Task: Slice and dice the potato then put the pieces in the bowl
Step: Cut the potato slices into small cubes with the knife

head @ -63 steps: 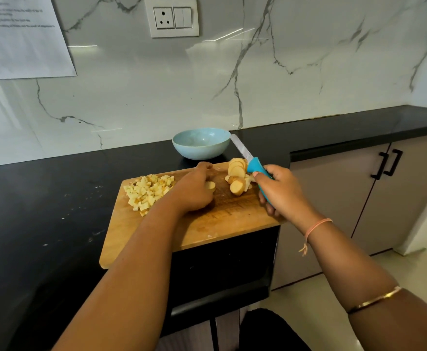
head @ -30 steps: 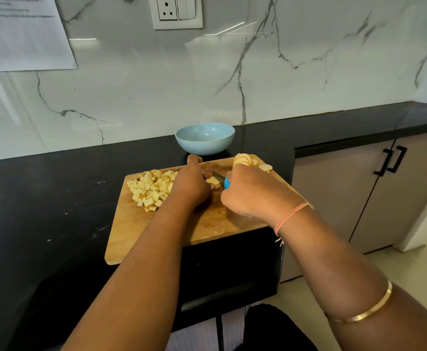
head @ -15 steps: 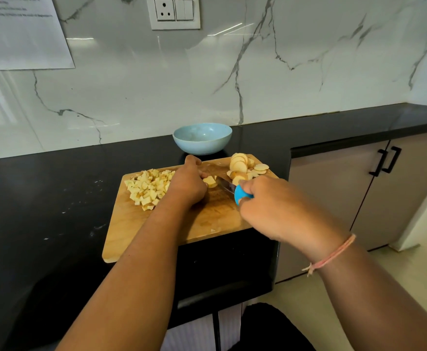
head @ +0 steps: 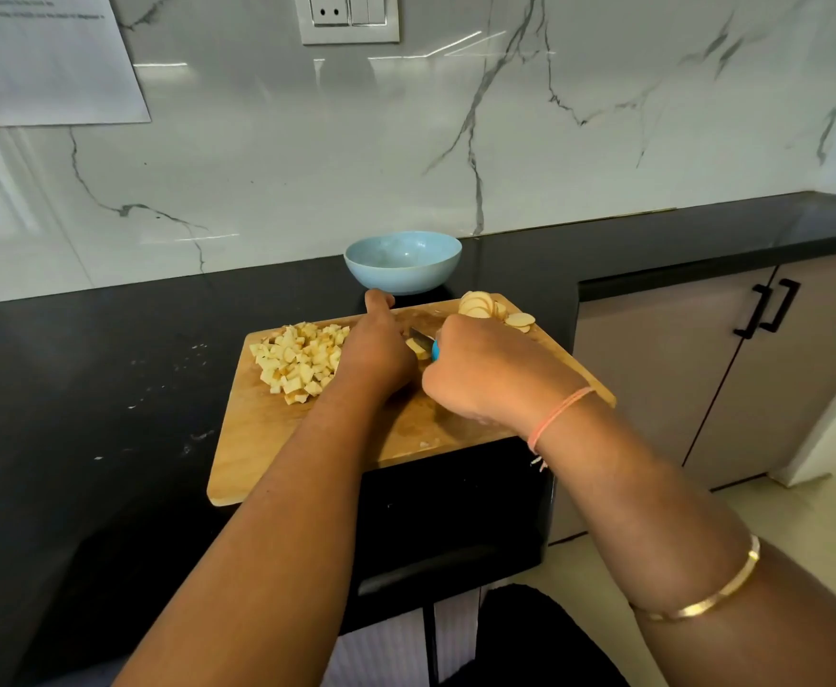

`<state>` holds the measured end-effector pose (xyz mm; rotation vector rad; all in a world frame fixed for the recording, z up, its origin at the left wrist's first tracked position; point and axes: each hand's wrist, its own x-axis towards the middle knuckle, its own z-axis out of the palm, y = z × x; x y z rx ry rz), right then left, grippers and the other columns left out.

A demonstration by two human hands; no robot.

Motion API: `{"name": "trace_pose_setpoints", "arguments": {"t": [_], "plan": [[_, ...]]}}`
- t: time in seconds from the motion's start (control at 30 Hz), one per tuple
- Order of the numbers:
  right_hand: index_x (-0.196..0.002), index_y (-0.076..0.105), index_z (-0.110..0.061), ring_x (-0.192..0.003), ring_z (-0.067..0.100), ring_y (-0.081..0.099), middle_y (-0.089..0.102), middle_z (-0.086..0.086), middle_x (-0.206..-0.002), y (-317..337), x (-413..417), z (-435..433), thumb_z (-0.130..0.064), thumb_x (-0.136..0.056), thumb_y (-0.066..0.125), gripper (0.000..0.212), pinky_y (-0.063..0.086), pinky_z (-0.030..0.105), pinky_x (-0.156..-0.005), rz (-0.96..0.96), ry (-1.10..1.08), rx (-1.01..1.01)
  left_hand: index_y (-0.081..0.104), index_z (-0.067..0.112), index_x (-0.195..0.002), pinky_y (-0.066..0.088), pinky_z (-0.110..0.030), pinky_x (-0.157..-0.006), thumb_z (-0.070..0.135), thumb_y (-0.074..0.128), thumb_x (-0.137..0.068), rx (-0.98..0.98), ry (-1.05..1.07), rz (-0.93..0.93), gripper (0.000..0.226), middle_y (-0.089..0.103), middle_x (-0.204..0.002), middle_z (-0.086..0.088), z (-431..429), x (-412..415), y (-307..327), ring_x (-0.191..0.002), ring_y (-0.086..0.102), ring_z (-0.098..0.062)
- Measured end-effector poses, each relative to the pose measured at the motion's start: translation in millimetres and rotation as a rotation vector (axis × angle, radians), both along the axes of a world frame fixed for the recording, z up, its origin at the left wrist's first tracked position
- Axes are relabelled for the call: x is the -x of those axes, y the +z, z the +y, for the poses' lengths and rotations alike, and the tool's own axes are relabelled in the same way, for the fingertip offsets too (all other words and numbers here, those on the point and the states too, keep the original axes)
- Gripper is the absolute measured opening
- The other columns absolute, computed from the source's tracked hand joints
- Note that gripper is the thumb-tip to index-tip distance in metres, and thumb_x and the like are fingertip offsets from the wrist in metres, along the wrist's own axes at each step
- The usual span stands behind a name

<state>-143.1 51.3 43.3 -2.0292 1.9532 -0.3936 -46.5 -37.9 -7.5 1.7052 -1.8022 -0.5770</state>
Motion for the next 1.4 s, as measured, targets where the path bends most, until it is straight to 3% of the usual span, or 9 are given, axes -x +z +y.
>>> {"name": "trace_pose_setpoints", "arguments": {"t": [0.1, 0.27, 0.5, 0.7, 0.87, 0.97, 1.1, 1.3, 1.4], "plan": [[-0.125, 0.050, -0.015, -0.073, 0.013, 0.048, 0.042, -0.003, -0.074, 2.1, 4.3, 13.9, -0.021, -0.094, 0.044, 0.032, 0.038, 0.025, -0.061, 0.018, 0.045, -0.027, 0.022, 0.013, -0.141, 0.038, -0.019, -0.058, 0.000, 0.062, -0.085, 0.003, -0.002, 0.004, 0.069, 0.060, -0.113, -0.008, -0.2, -0.8, -0.4, -0.091, 0.057, -0.017], [-0.136, 0.044, -0.020, -0.086, 0.015, 0.054, 0.045, -0.006, -0.079, -3.3, 13.4, 43.3, -0.021, -0.097, 0.041, 0.039, 0.048, 0.030, -0.078, 0.051, 0.087, -0.031, 0.023, 0.012, -0.141, 0.042, -0.024, -0.071, -0.004, 0.058, -0.087, -0.006, -0.010, 0.042, 0.066, 0.059, -0.112, -0.011, -0.1, -3.3, 1.2, -0.095, 0.057, -0.018], [-0.147, 0.030, -0.024, -0.086, 0.014, 0.055, 0.045, -0.009, -0.080, -8.2, 12.7, 36.8, -0.028, -0.100, 0.037, 0.047, 0.051, 0.030, -0.078, 0.021, 0.041, 0.053, 0.024, 0.013, -0.140, 0.041, -0.019, -0.062, -0.003, 0.058, -0.088, -0.034, 0.012, 0.078, 0.064, 0.059, -0.112, -0.010, -3.7, -3.1, 0.3, -0.094, 0.058, -0.017], [-0.141, 0.040, -0.023, -0.077, 0.012, 0.051, 0.044, -0.007, -0.077, -13.9, -0.1, 12.8, -0.029, -0.098, 0.040, 0.043, 0.042, 0.025, -0.063, 0.013, 0.006, 0.002, 0.026, 0.013, -0.138, 0.044, -0.023, -0.066, -0.003, 0.058, -0.088, -0.035, 0.010, 0.082, 0.061, 0.059, -0.112, -0.011, -4.0, -3.7, 0.0, -0.094, 0.058, -0.018], [-0.120, 0.051, -0.016, -0.084, 0.018, 0.050, 0.041, -0.003, -0.077, 0.5, -6.3, 7.6, -0.022, -0.094, 0.044, 0.028, 0.041, 0.028, -0.066, 0.024, 0.014, -0.019, 0.023, 0.012, -0.140, 0.041, -0.028, -0.069, 0.002, 0.057, -0.089, -0.022, -0.001, 0.071, 0.061, 0.058, -0.110, -0.008, -2.7, -3.3, 1.0, -0.092, 0.056, -0.021], [-0.123, 0.050, -0.012, -0.095, 0.022, 0.053, 0.042, -0.001, -0.083, 7.7, -9.7, 3.8, -0.019, -0.095, 0.043, 0.029, 0.041, 0.030, -0.074, 0.038, 0.023, -0.027, 0.023, 0.009, -0.140, 0.038, -0.029, -0.073, 0.006, 0.052, -0.093, -0.001, -0.005, 0.060, 0.056, 0.053, -0.106, -0.009, 0.6, -1.8, 3.8, -0.089, 0.050, -0.020], [-0.125, 0.050, -0.015, -0.081, 0.015, 0.048, 0.041, -0.004, -0.075, 0.0, -0.2, 15.3, -0.022, -0.095, 0.044, 0.031, 0.040, 0.028, -0.069, 0.035, 0.041, -0.051, 0.023, 0.011, -0.139, 0.041, -0.026, -0.071, 0.000, 0.055, -0.089, 0.019, 0.010, 0.024, 0.061, 0.060, -0.111, -0.011, 1.1, -1.2, 0.2, -0.092, 0.057, -0.020], [-0.141, 0.038, -0.022, -0.080, 0.012, 0.048, 0.041, -0.008, -0.079, -15.2, 15.7, 39.7, -0.024, -0.098, 0.040, 0.044, 0.046, 0.029, -0.075, -0.002, 0.052, -0.034, 0.023, 0.012, -0.140, 0.043, -0.026, -0.073, -0.005, 0.055, -0.088, 0.020, 0.002, -0.009, 0.063, 0.059, -0.111, -0.011, 1.2, -1.1, 1.9, -0.095, 0.057, -0.019], [-0.149, 0.024, -0.029, -0.092, 0.014, 0.054, 0.050, -0.006, -0.094, -19.4, 22.1, 41.9, -0.028, -0.099, 0.038, 0.052, 0.050, 0.029, -0.079, -0.060, 0.029, 0.009, 0.023, 0.013, -0.139, 0.043, -0.023, -0.064, -0.005, 0.054, -0.087, 0.048, -0.013, -0.076, 0.063, 0.059, -0.104, -0.009, 4.6, 2.6, 3.1, -0.082, 0.055, -0.015]]}}
